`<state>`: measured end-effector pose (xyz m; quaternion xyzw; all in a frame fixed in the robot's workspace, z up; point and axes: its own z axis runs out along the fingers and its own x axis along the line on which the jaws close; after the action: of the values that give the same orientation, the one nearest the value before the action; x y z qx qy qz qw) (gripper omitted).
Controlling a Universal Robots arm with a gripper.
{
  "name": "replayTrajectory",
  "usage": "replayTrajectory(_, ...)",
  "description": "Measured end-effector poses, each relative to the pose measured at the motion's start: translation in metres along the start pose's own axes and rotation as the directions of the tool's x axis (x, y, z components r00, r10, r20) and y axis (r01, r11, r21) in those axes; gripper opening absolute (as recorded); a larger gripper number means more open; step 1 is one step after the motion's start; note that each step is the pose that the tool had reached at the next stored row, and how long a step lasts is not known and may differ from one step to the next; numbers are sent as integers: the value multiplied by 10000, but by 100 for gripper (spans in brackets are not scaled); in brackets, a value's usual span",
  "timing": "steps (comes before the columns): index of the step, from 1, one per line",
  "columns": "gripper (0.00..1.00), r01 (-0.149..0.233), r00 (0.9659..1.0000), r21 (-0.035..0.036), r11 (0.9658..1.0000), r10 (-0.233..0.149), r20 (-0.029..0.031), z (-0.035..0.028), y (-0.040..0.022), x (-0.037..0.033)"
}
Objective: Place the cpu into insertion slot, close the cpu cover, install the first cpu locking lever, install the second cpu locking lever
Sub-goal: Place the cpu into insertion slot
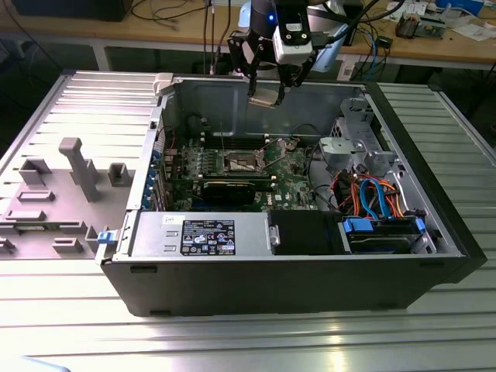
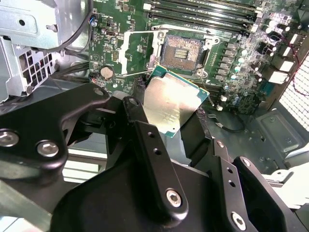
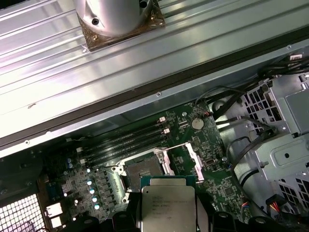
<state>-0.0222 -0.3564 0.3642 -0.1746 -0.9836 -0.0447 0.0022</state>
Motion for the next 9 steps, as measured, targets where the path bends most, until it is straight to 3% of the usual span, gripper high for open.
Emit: replayTrajectory(9, 54, -670, 9977, -15, 9978, 670, 59, 2, 0, 0)
